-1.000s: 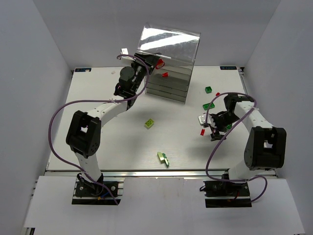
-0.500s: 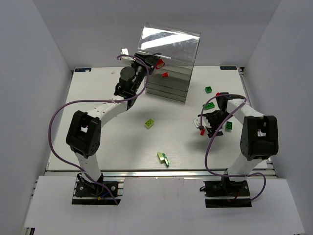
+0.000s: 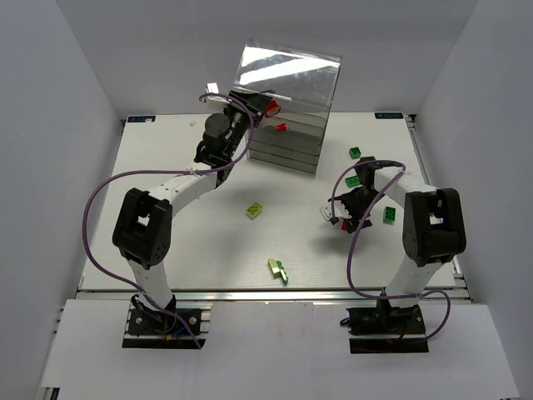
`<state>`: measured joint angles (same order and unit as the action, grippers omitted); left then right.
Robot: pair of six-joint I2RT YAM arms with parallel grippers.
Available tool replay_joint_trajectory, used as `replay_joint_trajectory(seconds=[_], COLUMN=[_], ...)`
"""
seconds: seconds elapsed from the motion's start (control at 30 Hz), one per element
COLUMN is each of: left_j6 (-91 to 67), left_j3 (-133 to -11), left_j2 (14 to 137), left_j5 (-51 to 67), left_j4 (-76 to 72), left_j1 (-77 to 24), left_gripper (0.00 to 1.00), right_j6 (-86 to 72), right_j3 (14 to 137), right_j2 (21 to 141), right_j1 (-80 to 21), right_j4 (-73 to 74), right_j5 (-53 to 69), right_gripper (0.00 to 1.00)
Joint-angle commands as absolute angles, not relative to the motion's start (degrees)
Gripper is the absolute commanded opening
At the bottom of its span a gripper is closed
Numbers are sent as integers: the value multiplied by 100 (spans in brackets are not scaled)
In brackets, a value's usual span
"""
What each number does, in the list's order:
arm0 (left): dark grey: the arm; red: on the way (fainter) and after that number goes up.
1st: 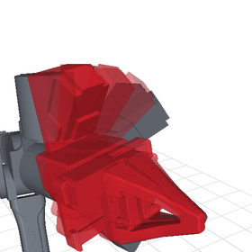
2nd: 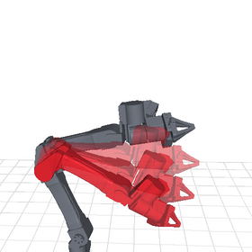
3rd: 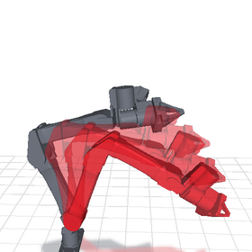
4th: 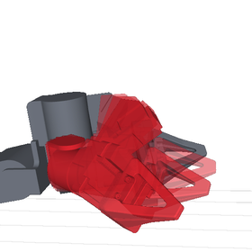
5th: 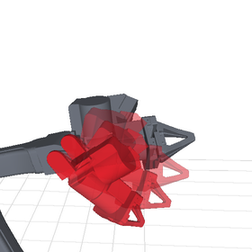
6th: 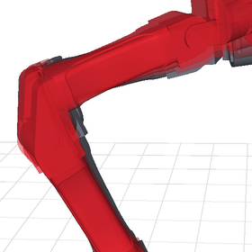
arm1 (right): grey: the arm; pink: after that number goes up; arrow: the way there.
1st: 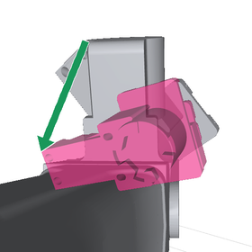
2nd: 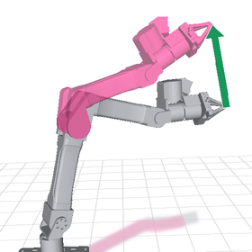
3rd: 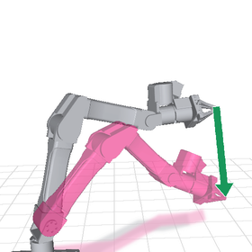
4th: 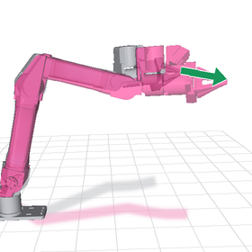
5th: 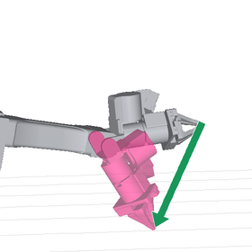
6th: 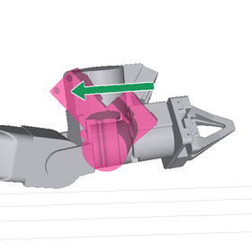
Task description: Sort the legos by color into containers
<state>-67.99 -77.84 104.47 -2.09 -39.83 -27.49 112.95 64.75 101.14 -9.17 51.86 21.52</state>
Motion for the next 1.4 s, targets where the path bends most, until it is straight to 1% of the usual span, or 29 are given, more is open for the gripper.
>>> replay_joint_trajectory(seconds=[0.0, 0.1, 0.13, 0.2, 0.23, 0.3, 0.33, 0.5, 0.57, 0.6, 0.63, 0.73, 0.83, 0.87, 0.93, 1.0, 1.03, 1.07, 1.13, 1.3, 1.33, 1.37], left_j6=[-6829, -6847, -6855, -6873, -6873, -6891, -6899, -6908, -6917, -6917, -6917, -6926, -6935, -6943, -6935, -6935, -6935, -6926, -6934, -6935, -6935, -6935], left_j3=[-7849, -7849, -7849, -7849, -7831, -7814, -7813, -7805, -7813, -7805, -7805, -7805, -7813, -7805, -7813, -7822, -7831, -7840, -7840, -7919, -7919, -7928], left_j2=[10028, 10055, 10055, 10055, 10055, 10046, 10046, 10046, 10046, 10046, 10046, 10063, 10063, 10063, 10046, 10046, 10046, 10055, 10063, 10090, 10099, 10090], left_j5=[-176, -176, -176, -176, -176, -167, -167, -176, -176, -176, -176, -176, -184, -185, -185, -193, -193, -193, -202, -193, -185, -185], left_j4=[-4025, -4034, -4034, -4043, -4043, -4060, -4061, -4052, -4052, -4060, -4061, -4078, -4104, -4104, -4113, -4122, -4113, -4105, -4113, -4087, -4087, -4087], left_j1=[-2716, -2716, -2716, -2716, -2716, -2716, -2716, -2716, -2716, -2716, -2716, -2716, -2716, -2716, -2716, -2716, -2716, -2664, -2663, -2663, -2663, -2663], left_gripper=[50, 50, 50, 50, 50, 50, 50, 50, 50, 50, 50, 50, 50, 50, 50, 50, 50, 50, 50, 51, 51, 50], right_j6=[13992, 14027, 14027, 14010, 13984, 13948, 13931, 13825, 13729, 13659, 13580, 13001, 12035, 11754, 10674, 9822, 8660, 8057, 6994, 5828, 5705, 5469], right_j3=[6495, 6425, 6399, 6346, 6346, 6328, 6337, 6249, 6249, 6275, 6328, 6643, 6986, 7022, 6936, 6716, 6550, 6191, 5986, 6433, 6468, 6495], right_j2=[10143, 10125, 10116, 10134, 10151, 10169, 10186, 10169, 10117, 10099, 10090, 10046, 9915, 9784, 9546, 9090, 8905, 8573, 8377, 8657, 8718, 8814], right_j1=[-1019, -1046, -1072, -1072, -1098, -1081, -1090, -1099, -1098, -1107, -1116, -1125, -1248, -1274, -1406, -1555, -1773, -1871, -2134, -2504, -2540, -2592], right_j4=[5142, 5124, 5098, 5054, 5045, 5062, 5089, 5063, 5063, 5080, 5115, 5396, 5546, 5502, 4968, 4240, 3131, 2494, 1334, 424, 204, -390], right_j5=[2057, 1987, 1952, 1846, 1820, 1740, 1705, 1722, 1836, 1907, 1968, 2451, 3397, 3567, 3979, 4043, 3860, 3702, 3194, 2085, 1665, 1435], right_gripper=[74, 67, 63, 58, 53, 48, 42, 34, 21, 21, 13, 7, 1, 0, 0, 0, 0, 0, 0, 0, 0, 0])
